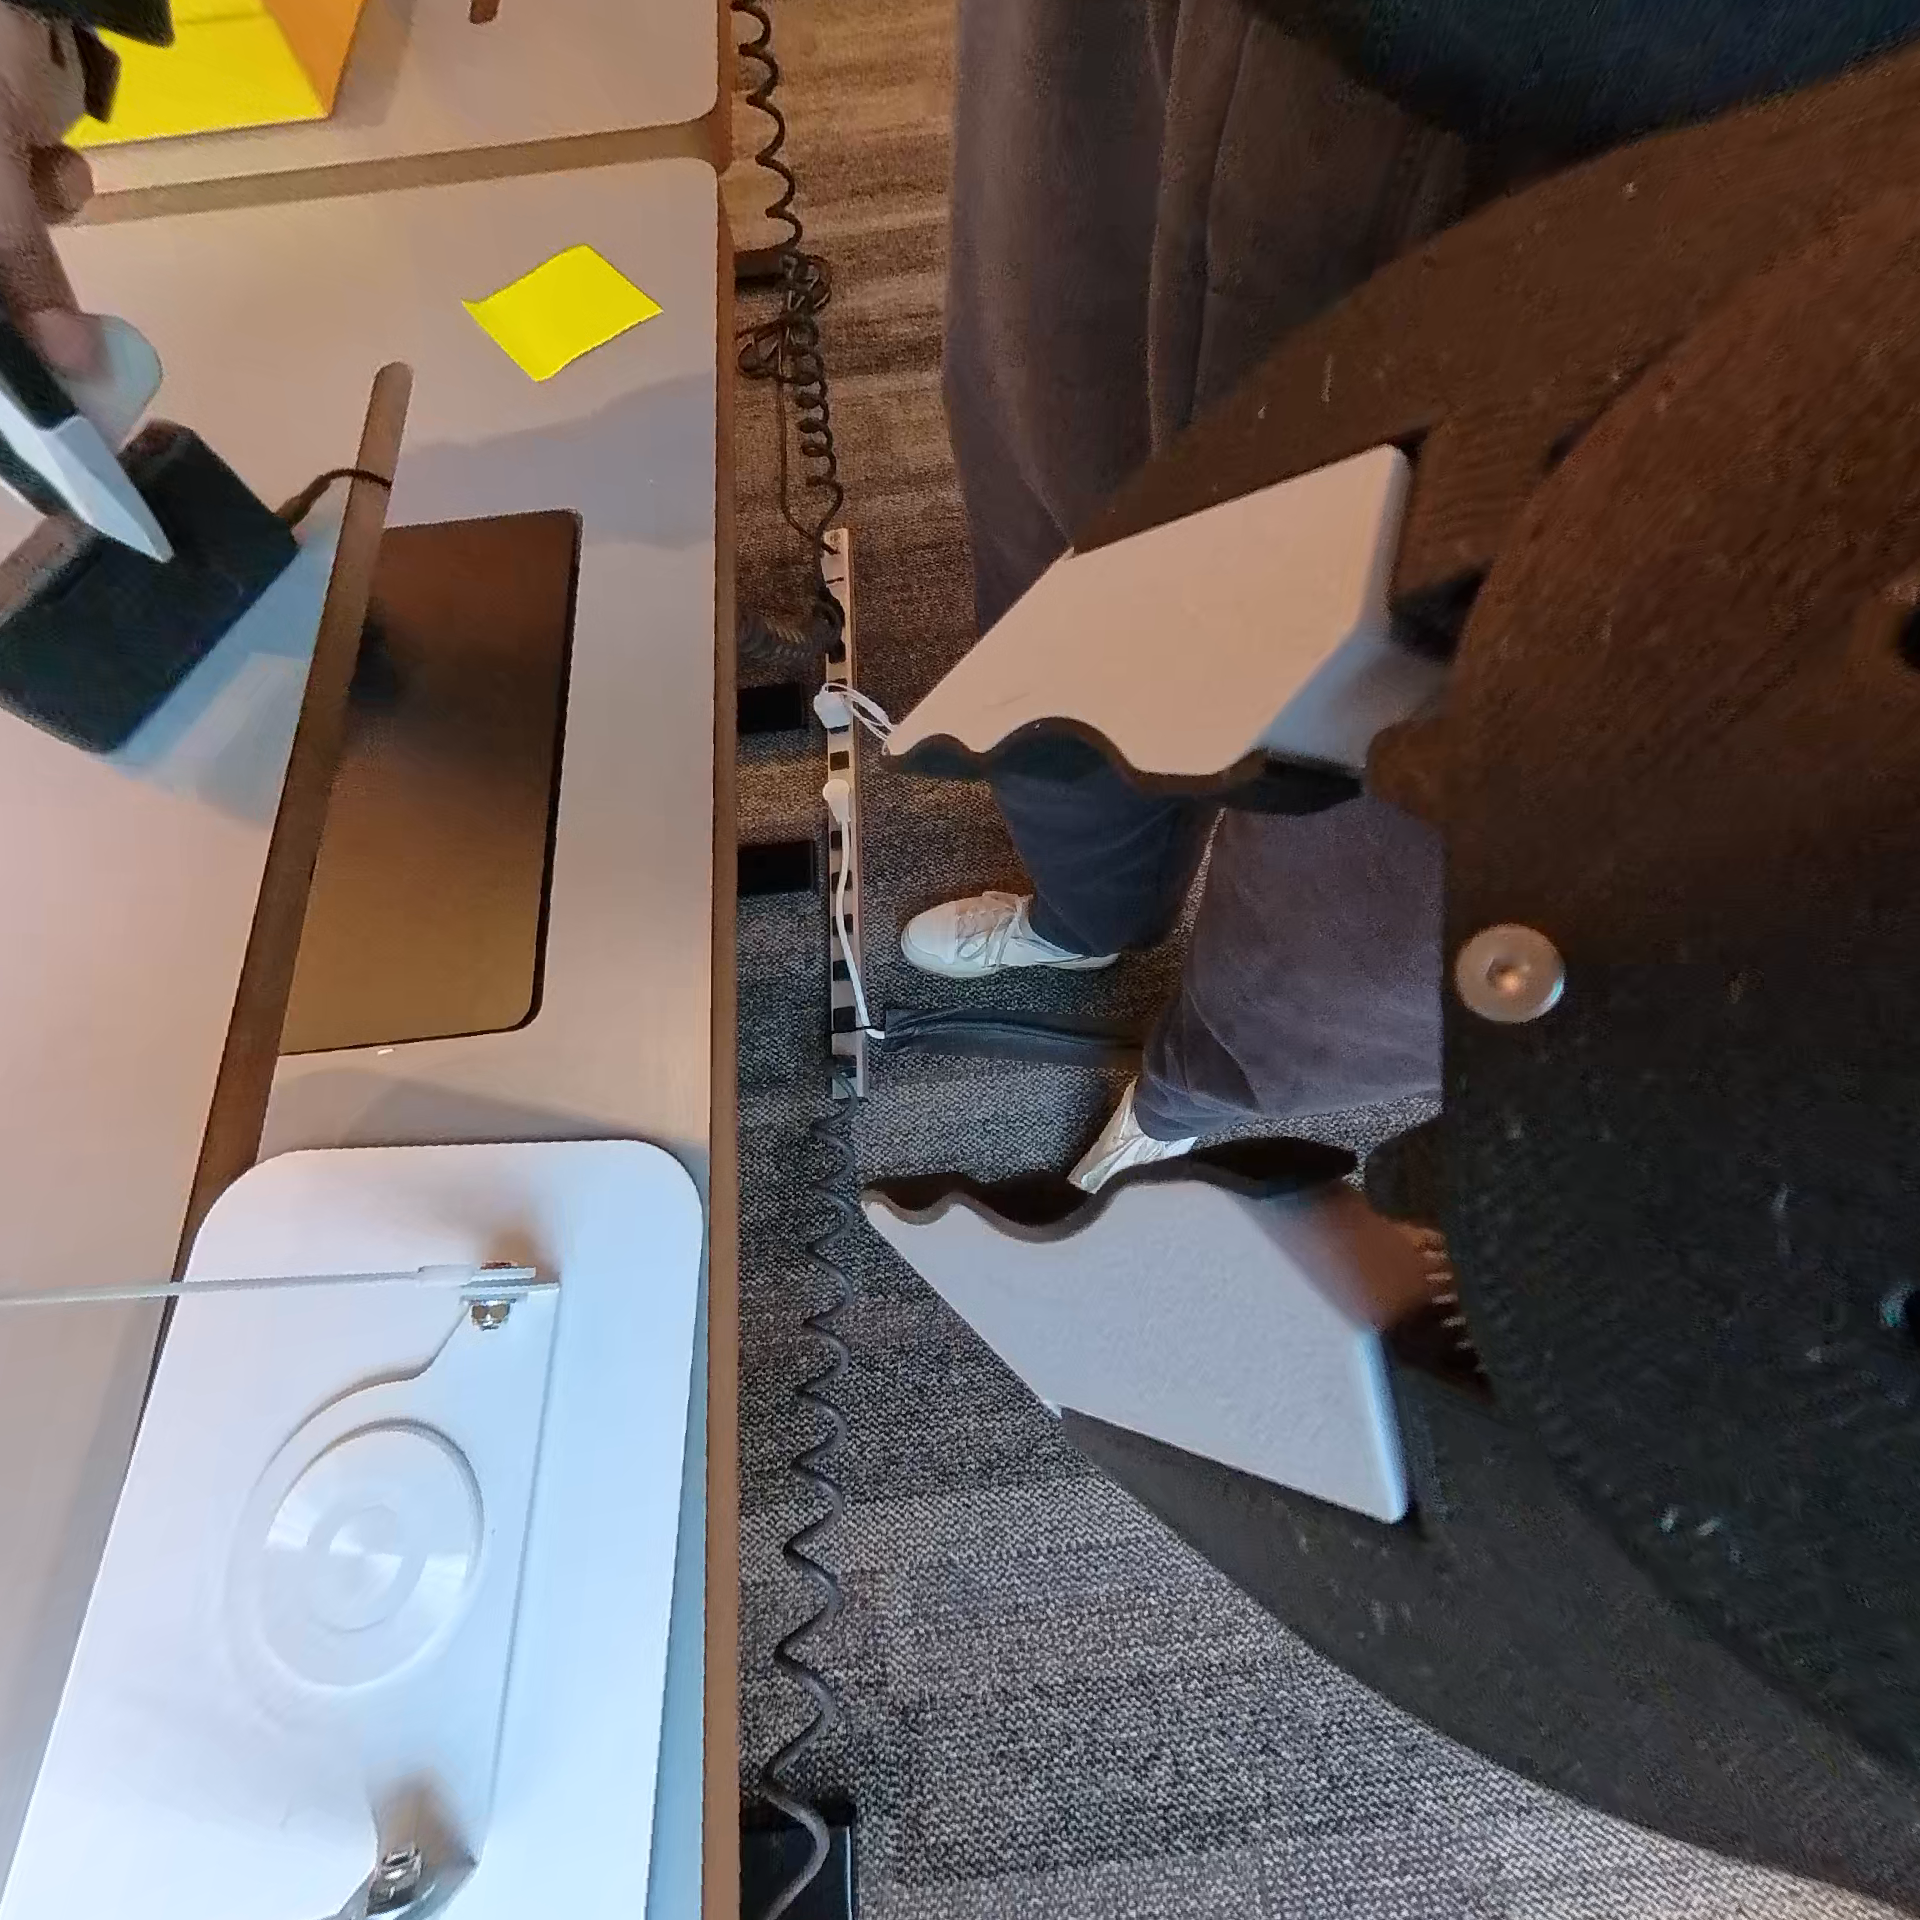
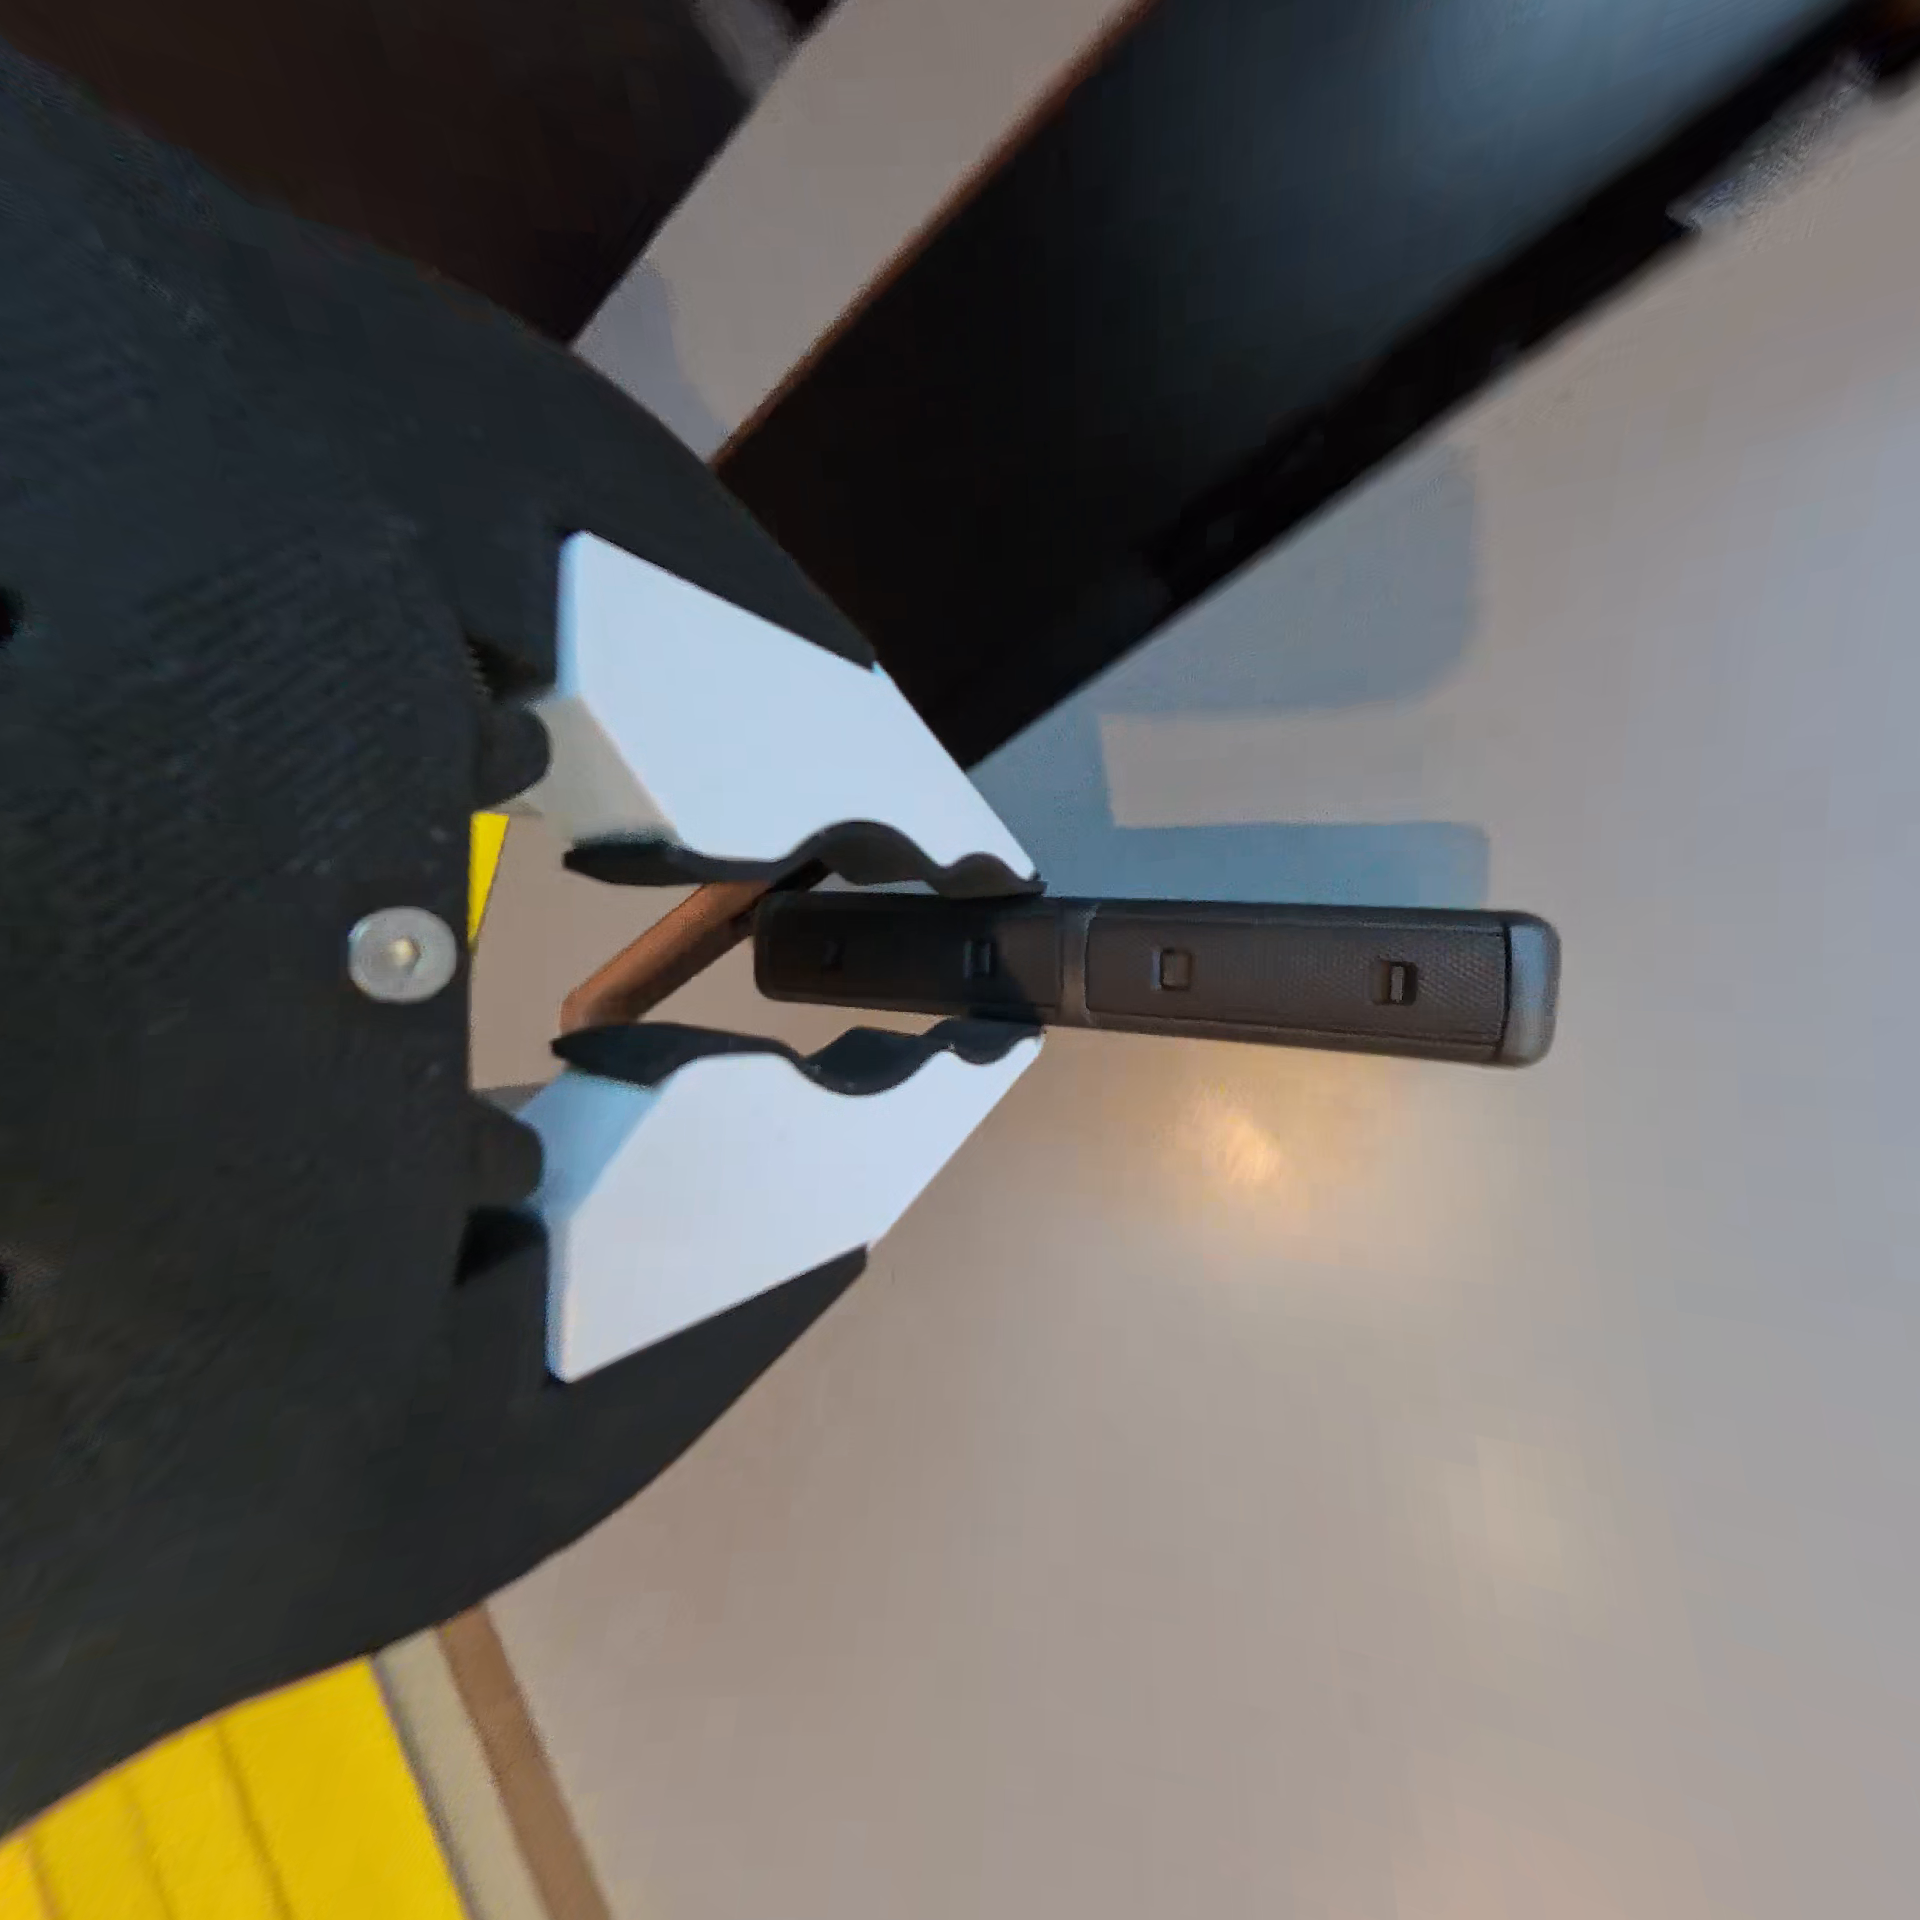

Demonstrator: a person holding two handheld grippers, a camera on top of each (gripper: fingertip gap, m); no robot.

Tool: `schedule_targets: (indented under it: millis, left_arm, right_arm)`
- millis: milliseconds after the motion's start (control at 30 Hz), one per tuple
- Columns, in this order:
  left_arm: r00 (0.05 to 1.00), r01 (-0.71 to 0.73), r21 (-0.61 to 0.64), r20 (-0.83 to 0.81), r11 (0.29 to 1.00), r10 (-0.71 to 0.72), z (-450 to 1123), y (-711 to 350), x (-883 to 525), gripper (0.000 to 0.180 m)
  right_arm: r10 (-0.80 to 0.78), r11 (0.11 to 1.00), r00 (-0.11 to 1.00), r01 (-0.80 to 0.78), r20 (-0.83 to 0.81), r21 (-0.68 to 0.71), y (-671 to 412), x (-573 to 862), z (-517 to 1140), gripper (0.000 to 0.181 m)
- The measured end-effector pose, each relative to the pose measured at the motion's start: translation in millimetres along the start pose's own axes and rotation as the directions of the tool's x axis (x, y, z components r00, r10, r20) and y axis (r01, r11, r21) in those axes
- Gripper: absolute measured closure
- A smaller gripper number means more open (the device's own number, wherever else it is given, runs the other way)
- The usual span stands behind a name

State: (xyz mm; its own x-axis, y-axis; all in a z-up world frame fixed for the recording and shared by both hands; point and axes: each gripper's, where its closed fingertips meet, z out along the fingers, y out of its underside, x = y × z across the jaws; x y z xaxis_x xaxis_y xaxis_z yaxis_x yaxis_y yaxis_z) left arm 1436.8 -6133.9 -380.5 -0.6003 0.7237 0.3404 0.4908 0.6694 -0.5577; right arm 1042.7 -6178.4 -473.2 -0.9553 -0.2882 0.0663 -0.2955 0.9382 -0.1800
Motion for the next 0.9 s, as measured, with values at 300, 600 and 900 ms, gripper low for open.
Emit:
schedule_targets:
  millis: [300,600,900]
  left_arm:
    - [0.996,-0.073,0.057,0.045,0.996,0.071,-2.0,-17.3,-1.2,0.106]
    - [0.997,-0.069,0.049,0.040,0.996,0.067,2.1,-18.0,-2.0,0.107]
    - [0.997,-0.064,0.049,0.046,0.997,0.062,3.2,-19.4,-1.9,0.107]
  right_arm:
    - [0.285,0.959,0.955,-0.284,-0.081,0.017,4.8,26.8,0.9,0.159]
    - [-0.105,0.994,0.985,0.102,0.137,0.023,1.2,-3.4,1.2,0.158]
    - [0.105,0.993,0.991,-0.108,0.085,0.036,2.1,19.0,3.0,0.158]
